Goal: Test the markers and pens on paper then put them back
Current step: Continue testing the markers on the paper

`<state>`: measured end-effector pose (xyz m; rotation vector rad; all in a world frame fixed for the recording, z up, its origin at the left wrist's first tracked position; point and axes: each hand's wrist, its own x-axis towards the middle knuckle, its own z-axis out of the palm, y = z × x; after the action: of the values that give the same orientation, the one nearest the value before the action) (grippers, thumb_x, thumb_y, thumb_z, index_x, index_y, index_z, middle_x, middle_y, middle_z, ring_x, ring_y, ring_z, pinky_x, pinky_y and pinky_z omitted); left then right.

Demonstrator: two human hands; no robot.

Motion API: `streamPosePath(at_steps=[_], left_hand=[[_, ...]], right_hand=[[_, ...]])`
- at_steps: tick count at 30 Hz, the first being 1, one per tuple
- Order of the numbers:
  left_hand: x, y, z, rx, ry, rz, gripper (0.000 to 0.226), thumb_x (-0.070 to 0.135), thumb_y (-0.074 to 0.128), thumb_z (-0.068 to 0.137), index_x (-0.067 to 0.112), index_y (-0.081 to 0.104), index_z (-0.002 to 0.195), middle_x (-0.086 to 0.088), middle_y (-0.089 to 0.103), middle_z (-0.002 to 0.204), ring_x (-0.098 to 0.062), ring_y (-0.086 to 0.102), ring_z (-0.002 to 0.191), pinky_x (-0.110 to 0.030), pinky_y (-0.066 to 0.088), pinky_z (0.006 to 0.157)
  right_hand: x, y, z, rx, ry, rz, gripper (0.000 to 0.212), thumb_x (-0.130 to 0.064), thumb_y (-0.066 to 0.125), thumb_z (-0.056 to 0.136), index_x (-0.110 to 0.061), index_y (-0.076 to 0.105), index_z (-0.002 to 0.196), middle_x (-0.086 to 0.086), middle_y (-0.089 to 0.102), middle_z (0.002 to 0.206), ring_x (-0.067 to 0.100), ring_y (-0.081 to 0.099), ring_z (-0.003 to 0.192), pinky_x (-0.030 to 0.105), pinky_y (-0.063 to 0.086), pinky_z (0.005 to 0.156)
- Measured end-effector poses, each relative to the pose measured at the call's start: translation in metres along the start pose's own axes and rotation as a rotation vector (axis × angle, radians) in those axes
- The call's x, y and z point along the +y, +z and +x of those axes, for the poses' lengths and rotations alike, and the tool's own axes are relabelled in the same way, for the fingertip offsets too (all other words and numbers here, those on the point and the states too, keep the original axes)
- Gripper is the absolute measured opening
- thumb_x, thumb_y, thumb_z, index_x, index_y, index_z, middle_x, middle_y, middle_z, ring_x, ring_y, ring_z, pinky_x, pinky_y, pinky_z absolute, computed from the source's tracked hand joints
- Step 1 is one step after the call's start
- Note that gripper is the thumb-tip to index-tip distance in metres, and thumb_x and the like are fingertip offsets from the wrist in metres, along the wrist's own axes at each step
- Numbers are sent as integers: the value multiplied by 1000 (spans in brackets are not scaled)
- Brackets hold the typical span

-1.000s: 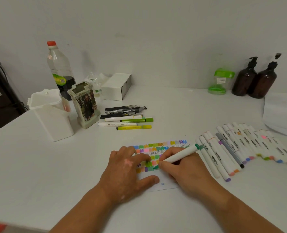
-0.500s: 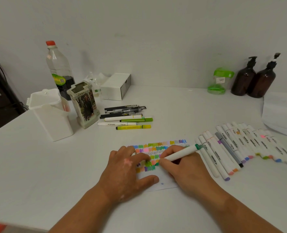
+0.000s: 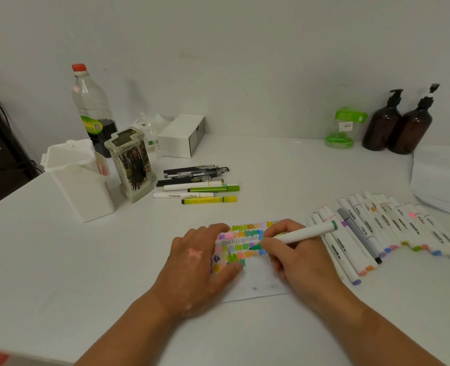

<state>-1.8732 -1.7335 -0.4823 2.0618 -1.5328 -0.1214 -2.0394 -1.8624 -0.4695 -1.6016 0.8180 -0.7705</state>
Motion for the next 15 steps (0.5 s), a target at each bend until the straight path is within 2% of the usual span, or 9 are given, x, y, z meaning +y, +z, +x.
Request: streamPosePath(at_steps=[2, 4, 5, 6, 9, 11, 15], left_hand=[[-2, -1, 2, 52, -35, -160, 32, 35, 51, 97, 40, 42, 128, 25, 46, 95, 2, 50, 99, -23, 43, 81], [-4, -4, 3, 37, -121, -335, 27, 16, 42, 103, 39, 43, 117, 14, 51, 94, -10, 58, 97, -30, 56, 75], [-4, -5, 3, 29, -155, -408, 26, 14, 39, 105, 38, 44, 114, 8, 54, 97, -13, 60, 96, -30, 58, 74], [-3, -6, 3, 39, -166, -457, 22, 17, 38, 105, 36, 45, 113, 4, 56, 100, -12, 61, 95, -28, 59, 74], [-2, -7, 1, 116, -112, -505, 18, 24, 37, 103, 34, 46, 115, 11, 61, 97, -9, 61, 85, -18, 54, 67], [-2, -8, 1, 141, -103, -539, 24, 21, 43, 102, 35, 44, 121, 19, 66, 103, -11, 64, 81, -15, 53, 69], [-2, -11, 4, 179, -142, -618, 32, 39, 50, 90, 35, 44, 121, 27, 70, 108, -6, 71, 91, -9, 53, 73]], right_hand=[[-3, -4, 2, 19, 52, 183, 22, -5, 73, 85, -19, 65, 70, 6, 55, 53, 14, 46, 43, 23, 33, 37], [-4, -7, 3, 27, 61, 248, 27, -3, 72, 87, -21, 65, 67, 8, 55, 53, 14, 46, 43, 22, 32, 37], [-6, -8, 3, 22, 55, 261, 27, -5, 73, 87, -21, 65, 67, 9, 55, 54, 14, 47, 43, 21, 33, 37], [-6, -7, 3, 15, 45, 272, 24, -8, 75, 85, -21, 66, 67, 9, 56, 54, 14, 47, 43, 21, 33, 38], [-9, -6, 1, -11, 23, 282, 12, -21, 77, 75, -21, 67, 68, 9, 56, 56, 15, 47, 45, 22, 34, 38], [-9, -7, 0, -20, 9, 277, 15, -18, 79, 79, -21, 68, 69, 9, 56, 56, 15, 48, 46, 23, 35, 39], [-10, -10, 0, -11, 10, 259, 23, -9, 75, 88, -22, 69, 70, 8, 57, 56, 14, 49, 46, 24, 37, 38]])
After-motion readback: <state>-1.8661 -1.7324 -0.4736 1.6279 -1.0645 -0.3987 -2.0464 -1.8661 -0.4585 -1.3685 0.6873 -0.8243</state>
